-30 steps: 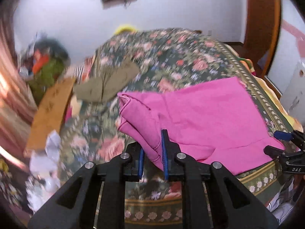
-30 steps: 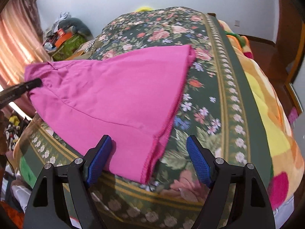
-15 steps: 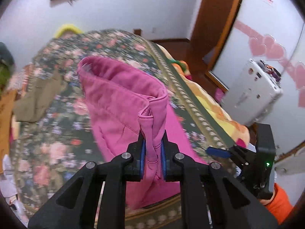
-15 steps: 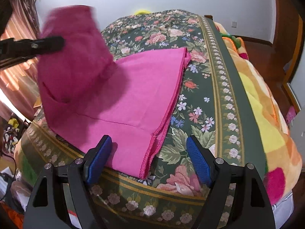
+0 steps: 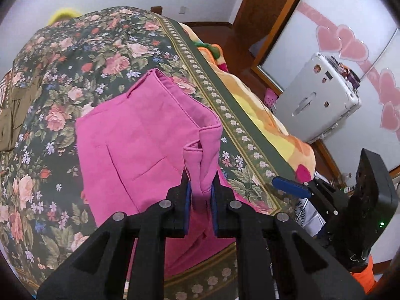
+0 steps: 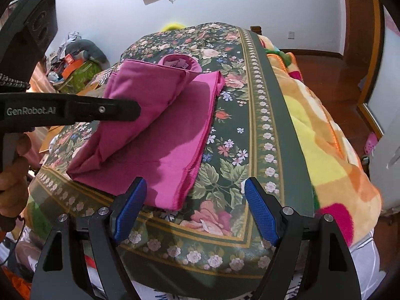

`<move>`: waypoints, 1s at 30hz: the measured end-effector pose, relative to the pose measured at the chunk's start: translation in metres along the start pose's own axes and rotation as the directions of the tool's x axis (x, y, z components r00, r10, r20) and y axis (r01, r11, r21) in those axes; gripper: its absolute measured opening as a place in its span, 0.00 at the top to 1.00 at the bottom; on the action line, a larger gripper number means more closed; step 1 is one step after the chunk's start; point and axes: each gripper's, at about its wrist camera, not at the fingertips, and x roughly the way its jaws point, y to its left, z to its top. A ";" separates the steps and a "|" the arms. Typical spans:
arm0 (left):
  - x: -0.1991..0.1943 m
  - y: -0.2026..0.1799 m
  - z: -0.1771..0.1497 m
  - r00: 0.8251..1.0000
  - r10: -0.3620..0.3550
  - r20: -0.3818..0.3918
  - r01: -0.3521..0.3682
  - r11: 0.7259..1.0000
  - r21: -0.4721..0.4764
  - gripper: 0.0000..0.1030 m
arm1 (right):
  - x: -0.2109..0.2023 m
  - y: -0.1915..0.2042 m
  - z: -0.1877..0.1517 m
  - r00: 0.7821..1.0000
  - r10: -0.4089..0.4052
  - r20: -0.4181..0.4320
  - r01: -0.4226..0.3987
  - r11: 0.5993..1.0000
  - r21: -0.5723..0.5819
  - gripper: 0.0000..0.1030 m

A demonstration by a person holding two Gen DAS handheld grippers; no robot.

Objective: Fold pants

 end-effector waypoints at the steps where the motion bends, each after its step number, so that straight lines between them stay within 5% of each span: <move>1: 0.002 0.001 0.000 1.000 0.000 -0.010 0.000 1.000 0.003 0.86 | 0.000 -0.001 0.000 1.000 -0.003 0.002 0.003 1.000 0.003 0.26; 3: 0.007 0.000 0.000 0.999 -0.006 -0.038 0.006 1.000 0.011 0.78 | -0.002 0.000 0.000 1.000 -0.003 0.004 0.003 1.000 0.009 0.25; 7: 0.002 -0.004 -0.001 0.999 -0.029 -0.037 0.031 0.998 0.051 0.47 | -0.003 0.003 0.000 1.000 0.003 0.006 -0.003 1.000 0.015 0.24; 17: -0.025 0.047 0.020 0.989 0.128 0.067 -0.131 0.991 0.035 0.40 | -0.003 0.013 0.018 0.998 0.047 0.036 -0.048 0.999 0.025 0.24; 26: 0.009 0.132 0.055 0.969 0.247 -0.014 -0.247 0.968 -0.038 0.40 | 0.041 0.012 0.021 0.997 0.065 -0.049 -0.062 0.996 0.061 0.24; 30: 0.037 0.146 0.070 0.971 0.232 -0.055 -0.233 0.972 -0.008 0.37 | 0.051 0.005 0.014 0.994 0.094 -0.060 -0.090 0.993 0.076 0.24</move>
